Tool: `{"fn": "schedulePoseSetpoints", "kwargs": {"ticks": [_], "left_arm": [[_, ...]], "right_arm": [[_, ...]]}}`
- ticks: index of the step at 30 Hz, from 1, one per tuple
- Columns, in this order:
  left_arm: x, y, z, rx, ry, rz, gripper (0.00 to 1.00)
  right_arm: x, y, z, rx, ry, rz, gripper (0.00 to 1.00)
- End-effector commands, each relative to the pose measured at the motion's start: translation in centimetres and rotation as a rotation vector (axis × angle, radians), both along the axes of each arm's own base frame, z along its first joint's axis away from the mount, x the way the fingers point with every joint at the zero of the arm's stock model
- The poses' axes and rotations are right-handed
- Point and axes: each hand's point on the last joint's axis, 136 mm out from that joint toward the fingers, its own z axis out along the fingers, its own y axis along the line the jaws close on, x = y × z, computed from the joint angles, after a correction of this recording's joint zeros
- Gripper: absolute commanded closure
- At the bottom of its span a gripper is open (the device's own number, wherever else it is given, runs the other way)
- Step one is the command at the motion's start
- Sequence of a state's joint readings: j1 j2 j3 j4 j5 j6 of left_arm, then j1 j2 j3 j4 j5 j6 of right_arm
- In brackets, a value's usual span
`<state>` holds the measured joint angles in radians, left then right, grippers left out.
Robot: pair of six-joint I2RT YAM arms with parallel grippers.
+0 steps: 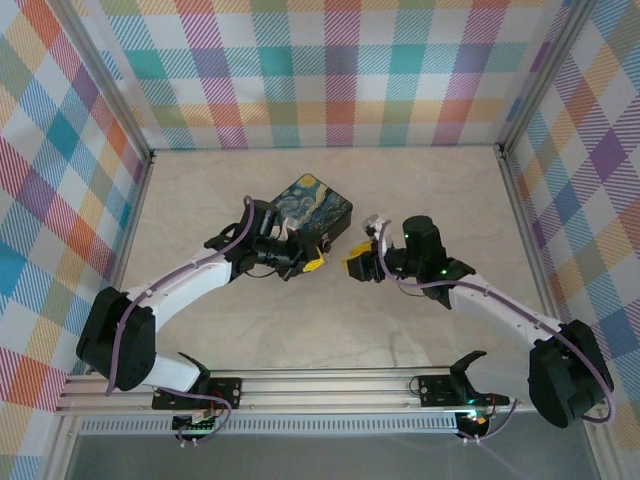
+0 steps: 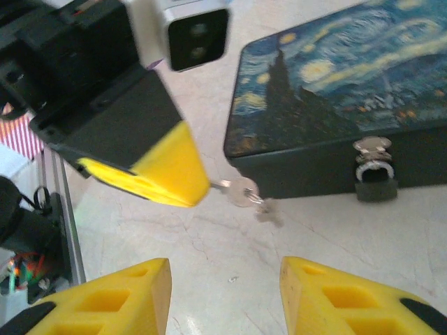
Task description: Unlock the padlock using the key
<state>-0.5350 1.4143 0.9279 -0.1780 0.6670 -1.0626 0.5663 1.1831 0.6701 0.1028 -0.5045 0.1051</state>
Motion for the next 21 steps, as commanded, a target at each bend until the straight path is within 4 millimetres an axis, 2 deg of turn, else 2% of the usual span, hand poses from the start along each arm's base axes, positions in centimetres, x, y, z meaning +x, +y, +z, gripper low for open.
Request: {"fn": "schedulePoseSetpoints", "kwargs": {"ticks": [1, 5, 13, 17, 21], "left_arm": [[-0.3, 0.0, 0.7, -0.030, 0.027, -0.005, 1.00], [-0.3, -0.2, 1.1, -0.032, 0.021, -0.018, 1.00], [-0.6, -0.2, 1.5, -0.027, 0.017, -0.039, 1.00], [-0.7, -0.2, 1.7, -0.028, 0.018, -0.041, 1.00], [-0.5, -0.3, 1.9, -0.040, 0.023, -0.033, 1.00]], "right_arm": [[-0.9, 2.1, 0.5, -0.036, -0.148, 0.107, 0.56], [-0.1, 2.9, -0.8, -0.082, -0.155, 0.116, 0.57], [2.5, 2.2, -2.1, -0.191, -0.286, 0.027, 0.60], [2.8, 2.2, -2.0, -0.230, -0.356, 0.021, 0.60], [2.5, 3.2, -2.3, -0.272, -0.394, 0.056, 0.60]]}}
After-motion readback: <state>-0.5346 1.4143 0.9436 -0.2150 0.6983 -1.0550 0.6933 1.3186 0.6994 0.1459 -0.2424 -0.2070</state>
